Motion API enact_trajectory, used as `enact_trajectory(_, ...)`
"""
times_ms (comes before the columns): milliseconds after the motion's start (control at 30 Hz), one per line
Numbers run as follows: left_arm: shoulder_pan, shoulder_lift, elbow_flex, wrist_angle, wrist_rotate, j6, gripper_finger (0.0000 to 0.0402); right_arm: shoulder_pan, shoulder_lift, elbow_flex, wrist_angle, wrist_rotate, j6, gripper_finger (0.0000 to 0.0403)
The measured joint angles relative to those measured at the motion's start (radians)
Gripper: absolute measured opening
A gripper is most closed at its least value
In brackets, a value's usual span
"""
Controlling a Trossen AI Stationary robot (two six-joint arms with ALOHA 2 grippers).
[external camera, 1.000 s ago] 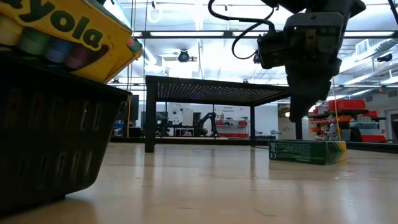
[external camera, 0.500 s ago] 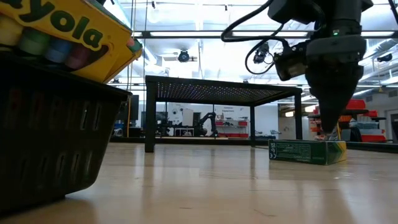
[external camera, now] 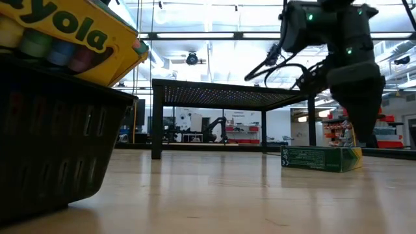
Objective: Pick & Place Office Desk Supplies
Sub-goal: Put the yellow crayon box into the black bin
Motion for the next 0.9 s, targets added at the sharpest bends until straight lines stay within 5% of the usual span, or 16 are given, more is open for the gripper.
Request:
enact_trajectory(267, 0.0, 0.0, 0.0, 0.0, 0.005, 0.006, 0.0162, -0.079, -0.01, -0.117, 0.292, -0.166, -0.075, 0.0244)
enact_trajectory(900, 0.0, 0.0, 0.0, -0.009, 0.009, -0.016, 0.0162, -0.108, -0.025, -0.292, 0.862, -0.292, -0.031, 0.0231)
